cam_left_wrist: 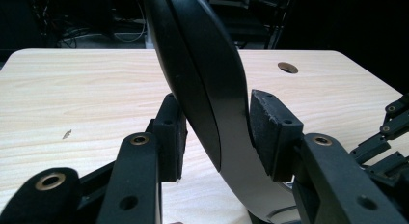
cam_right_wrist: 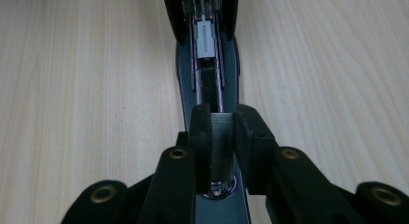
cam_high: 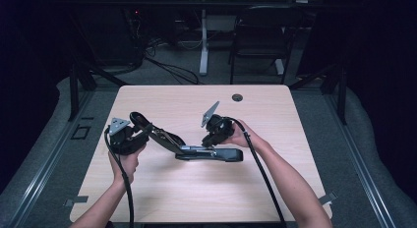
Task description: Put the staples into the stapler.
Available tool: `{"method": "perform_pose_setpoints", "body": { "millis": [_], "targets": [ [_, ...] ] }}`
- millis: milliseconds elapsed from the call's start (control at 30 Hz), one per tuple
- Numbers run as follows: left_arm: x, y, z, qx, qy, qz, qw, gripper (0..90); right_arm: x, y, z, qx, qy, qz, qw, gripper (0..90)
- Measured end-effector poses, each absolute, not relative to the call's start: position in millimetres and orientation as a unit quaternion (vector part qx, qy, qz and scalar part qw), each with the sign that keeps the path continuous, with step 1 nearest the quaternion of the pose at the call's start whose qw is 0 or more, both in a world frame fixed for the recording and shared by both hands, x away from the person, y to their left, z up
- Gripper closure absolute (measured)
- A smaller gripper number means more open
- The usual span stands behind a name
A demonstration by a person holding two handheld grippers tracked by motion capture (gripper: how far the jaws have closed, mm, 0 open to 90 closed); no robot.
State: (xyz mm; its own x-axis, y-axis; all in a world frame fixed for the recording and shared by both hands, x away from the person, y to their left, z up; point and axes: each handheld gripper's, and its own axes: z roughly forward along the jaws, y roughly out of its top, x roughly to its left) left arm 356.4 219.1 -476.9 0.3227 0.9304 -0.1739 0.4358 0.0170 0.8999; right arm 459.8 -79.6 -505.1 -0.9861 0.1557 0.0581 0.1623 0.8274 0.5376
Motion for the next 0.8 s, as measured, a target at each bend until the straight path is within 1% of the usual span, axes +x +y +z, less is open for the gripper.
{"method": "perform_pose_setpoints", "body": {
  "millis": [367,667,800],
  "targets": [
    [356.6,219.1,-477.0,0.653,0.522,0.255,0.485,59.0,461.7,-77.3,-510.0,-0.081,-0.958,-0.275,0.013,78.4],
    [356.6,219.0,-477.0,0.654,0.522,0.256,0.484,59.0,461.1,-77.7,-509.2,-0.077,-0.957,-0.28,0.01,78.4],
    [356.4,219.3,-476.6,0.656,0.522,0.254,0.482,58.9,460.3,-79.4,-507.4,-0.074,-0.953,-0.293,0.016,78.4]
  ]
}}
